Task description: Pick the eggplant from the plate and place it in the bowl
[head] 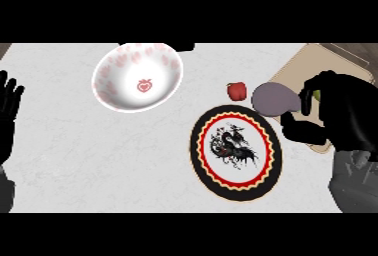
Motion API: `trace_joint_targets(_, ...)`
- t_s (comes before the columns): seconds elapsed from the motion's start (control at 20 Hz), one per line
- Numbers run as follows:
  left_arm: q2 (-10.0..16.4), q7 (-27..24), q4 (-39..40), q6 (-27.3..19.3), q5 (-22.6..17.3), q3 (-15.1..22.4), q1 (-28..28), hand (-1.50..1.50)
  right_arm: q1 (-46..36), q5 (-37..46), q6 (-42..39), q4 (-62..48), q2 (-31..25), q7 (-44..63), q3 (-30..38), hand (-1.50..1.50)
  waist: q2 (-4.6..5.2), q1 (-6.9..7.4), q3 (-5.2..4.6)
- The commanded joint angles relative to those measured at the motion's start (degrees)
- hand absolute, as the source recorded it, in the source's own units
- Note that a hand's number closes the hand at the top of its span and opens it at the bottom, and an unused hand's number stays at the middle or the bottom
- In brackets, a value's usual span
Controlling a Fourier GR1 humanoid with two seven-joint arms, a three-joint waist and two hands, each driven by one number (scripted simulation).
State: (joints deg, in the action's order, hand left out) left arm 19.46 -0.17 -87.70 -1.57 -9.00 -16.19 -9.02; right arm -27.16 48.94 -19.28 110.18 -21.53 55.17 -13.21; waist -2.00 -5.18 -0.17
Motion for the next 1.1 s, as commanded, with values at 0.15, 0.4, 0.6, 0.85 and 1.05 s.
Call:
trace_joint_targets(0.15, -0.78, -1.06, 2.05, 1.24, -0.21, 1.4, -2.95, 0.0, -7.78, 1.4, -5.3, 17.71, 10.82, 16.63, -2.86, 1.5, 1.49, 4.05, 0.0)
trace_joint_targets(0.4, -2.29, 2.5, -1.05, -0.25, 0.92, 4.05, -4.56, 0.0, -18.74, 3.25, -8.57, 11.16, 18.62, 21.22, -3.56, 1.5, 1.6, 5.26, 0.04)
trace_joint_targets(0.6, -0.98, 1.69, 0.66, 0.27, 0.96, 3.12, -6.56, 0.0, -27.06, 2.73, -4.1, -0.34, 21.3, 20.42, -0.48, 1.5, 1.86, 5.97, 0.03)
trace_joint_targets(0.85, -2.38, -2.08, 5.32, 0.9, 1.89, 4.02, -7.02, 0.0, -35.89, -0.96, 0.66, -14.99, 21.44, 19.22, 1.54, 1.5, 2.31, 6.64, -0.04)
trace_joint_targets(1.05, -2.46, 1.57, 1.74, 0.22, 1.81, 4.9, -7.72, 0.0, -36.26, -3.75, 6.37, -24.37, 21.48, 17.88, -0.86, 1.5, 2.12, 7.31, 0.08)
